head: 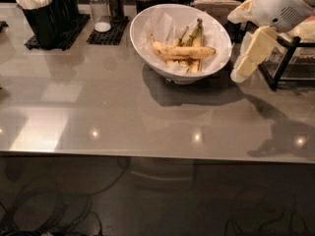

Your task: Pick banana from white bowl

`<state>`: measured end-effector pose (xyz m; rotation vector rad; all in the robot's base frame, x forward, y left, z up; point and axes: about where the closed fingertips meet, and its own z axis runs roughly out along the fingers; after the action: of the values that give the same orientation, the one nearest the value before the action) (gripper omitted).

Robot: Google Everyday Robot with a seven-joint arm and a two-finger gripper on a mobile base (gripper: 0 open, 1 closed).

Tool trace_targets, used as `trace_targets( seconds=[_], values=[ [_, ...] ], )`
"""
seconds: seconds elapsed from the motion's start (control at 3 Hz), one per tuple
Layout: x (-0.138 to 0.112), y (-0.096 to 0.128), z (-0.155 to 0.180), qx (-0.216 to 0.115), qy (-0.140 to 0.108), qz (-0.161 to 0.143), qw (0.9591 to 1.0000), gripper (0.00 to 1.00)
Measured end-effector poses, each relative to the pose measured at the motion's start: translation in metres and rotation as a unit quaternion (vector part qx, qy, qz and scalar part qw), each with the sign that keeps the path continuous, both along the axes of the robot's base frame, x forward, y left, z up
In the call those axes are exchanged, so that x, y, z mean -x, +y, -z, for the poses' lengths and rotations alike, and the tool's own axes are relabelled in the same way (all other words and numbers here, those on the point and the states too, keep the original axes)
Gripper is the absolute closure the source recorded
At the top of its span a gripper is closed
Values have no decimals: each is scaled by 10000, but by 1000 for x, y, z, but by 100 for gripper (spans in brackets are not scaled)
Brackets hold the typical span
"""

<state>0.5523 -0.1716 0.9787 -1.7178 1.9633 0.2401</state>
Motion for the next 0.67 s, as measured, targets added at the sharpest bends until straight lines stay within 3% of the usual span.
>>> trace_targets(
  seconds=[0.33,0.67],
  values=[
    [-45,26,17,-451,142,-241,9986,0],
    [-45,27,17,-452,140,-241,9986,0]
  ],
)
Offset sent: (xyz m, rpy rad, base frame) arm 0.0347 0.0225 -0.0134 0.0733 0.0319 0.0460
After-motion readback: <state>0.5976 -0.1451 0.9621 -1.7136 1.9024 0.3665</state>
